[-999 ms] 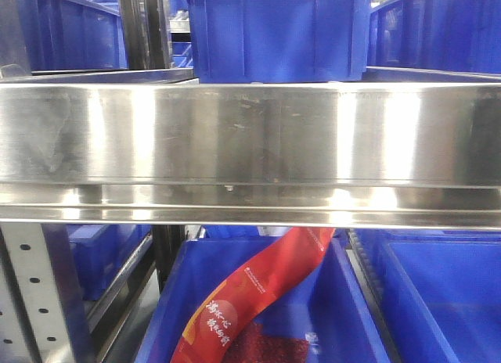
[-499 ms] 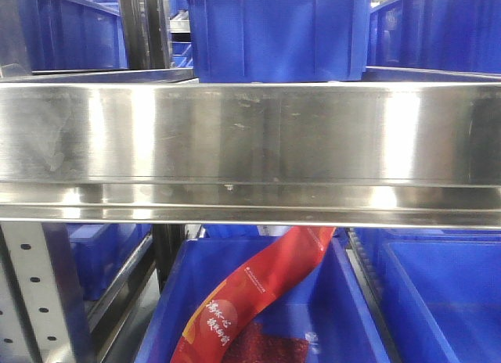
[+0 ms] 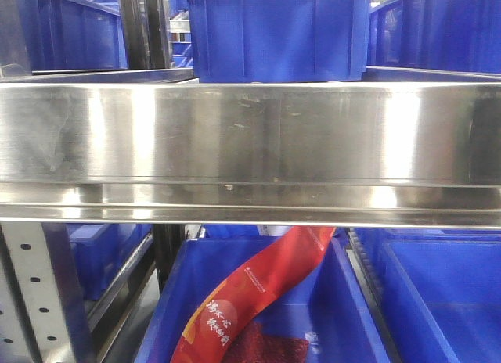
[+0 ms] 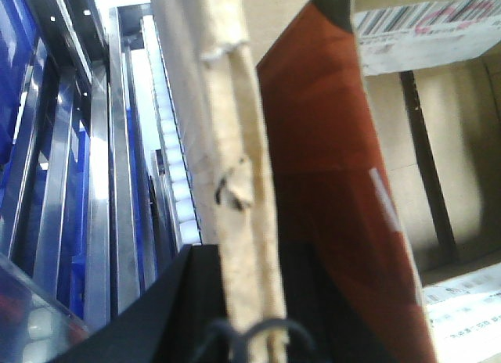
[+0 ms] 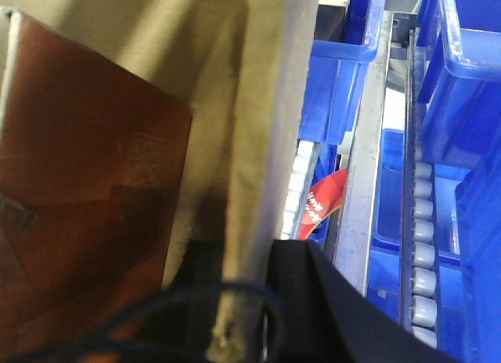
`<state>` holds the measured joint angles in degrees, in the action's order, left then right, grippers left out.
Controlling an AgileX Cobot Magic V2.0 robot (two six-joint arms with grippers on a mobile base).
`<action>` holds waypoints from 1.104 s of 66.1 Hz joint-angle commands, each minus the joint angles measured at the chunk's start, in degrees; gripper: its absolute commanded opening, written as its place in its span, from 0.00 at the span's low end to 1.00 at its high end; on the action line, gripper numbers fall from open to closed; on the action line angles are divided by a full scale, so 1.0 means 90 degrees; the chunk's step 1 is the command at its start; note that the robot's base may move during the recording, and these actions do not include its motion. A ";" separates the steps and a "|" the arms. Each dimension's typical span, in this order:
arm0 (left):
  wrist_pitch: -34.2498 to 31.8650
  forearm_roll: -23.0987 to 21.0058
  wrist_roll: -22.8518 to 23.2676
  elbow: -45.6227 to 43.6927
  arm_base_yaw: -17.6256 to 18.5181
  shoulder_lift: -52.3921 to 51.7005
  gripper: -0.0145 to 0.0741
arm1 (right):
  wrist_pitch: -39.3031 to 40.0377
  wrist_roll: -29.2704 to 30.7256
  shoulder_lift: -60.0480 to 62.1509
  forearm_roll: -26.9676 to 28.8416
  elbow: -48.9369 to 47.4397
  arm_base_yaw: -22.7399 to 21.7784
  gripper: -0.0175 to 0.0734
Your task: Stack two boxes on right shelf middle
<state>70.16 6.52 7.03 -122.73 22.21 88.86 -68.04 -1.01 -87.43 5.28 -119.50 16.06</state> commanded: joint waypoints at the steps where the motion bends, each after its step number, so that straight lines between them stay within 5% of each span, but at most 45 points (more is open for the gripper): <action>1: -0.0022 -0.0182 -0.0049 -0.0074 0.0021 -0.0077 0.04 | 0.0169 0.0049 0.0069 -0.0104 -0.0095 -0.0040 0.02; 50: -0.0022 -0.0028 -0.0049 0.1414 0.0034 0.0872 0.04 | -0.0213 0.0049 -0.0578 -0.0051 0.1870 -0.0040 0.05; 61: -0.0022 -0.0073 -0.0049 0.1414 0.0034 0.0870 0.12 | -0.0213 0.0049 -0.0553 -0.0051 0.1877 -0.0040 0.32; 73: -0.0022 -0.0073 -0.0049 0.1414 0.0034 0.0806 0.52 | -0.0213 0.0049 -0.0396 -0.0051 0.1877 -0.0040 0.72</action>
<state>70.19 6.56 6.92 -109.76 22.21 97.04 -69.64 -1.05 -92.52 4.88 -102.84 15.81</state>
